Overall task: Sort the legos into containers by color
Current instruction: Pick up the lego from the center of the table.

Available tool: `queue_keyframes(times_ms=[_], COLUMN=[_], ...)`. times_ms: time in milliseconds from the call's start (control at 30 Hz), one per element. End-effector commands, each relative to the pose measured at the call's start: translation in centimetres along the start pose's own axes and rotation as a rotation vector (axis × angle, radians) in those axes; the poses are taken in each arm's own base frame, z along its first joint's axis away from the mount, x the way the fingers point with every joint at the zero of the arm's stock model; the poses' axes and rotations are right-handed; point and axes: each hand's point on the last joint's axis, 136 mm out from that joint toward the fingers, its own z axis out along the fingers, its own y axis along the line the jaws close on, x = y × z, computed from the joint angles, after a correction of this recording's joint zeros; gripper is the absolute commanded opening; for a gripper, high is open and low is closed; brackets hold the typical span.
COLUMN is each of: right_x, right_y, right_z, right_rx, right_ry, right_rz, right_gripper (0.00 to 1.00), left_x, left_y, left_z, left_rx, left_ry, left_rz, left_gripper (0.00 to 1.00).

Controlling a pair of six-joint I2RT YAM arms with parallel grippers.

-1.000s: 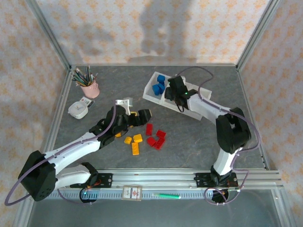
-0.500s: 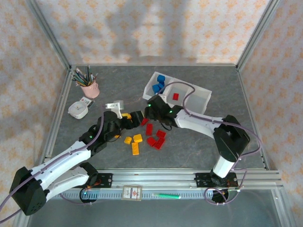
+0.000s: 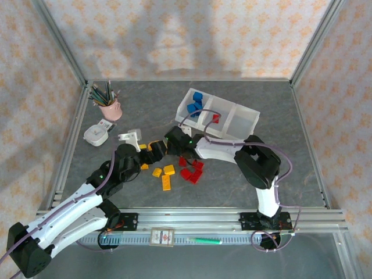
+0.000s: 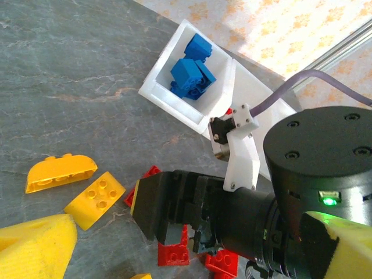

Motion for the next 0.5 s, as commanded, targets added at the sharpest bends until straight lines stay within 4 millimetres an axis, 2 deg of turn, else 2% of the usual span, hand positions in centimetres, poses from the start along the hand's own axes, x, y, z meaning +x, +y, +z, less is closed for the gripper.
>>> queue_keyframes(times_ms=[0,133,300,467], right_x=[-0.9,-0.9,-1.2,-1.5], right_y=[0.0,0.1,0.6,0.2], right_z=[0.8,1.7,2.7,3.5], right_rx=[0.041,0.055,0.064,0.107], right_ry=[-0.034,-0.035,-0.043,-0.054], right_rz=[0.014,0.007,-0.011,-0.037], right_gripper=[0.75,0.76,0.72,0.69], left_x=[0.4,0.3,0.3,0.2], left_y=[1.1,1.3,1.5,1.7], left_z=[-0.2,-0.1,-0.2,-0.2], left_rx=[-0.044,-0.053,-0.061,-0.072], left_ry=[0.0,-0.008,-0.014,-0.016], left_rz=[0.017,0.018,0.017,0.02], left_gripper=[0.99,0.99,0.99,0.99])
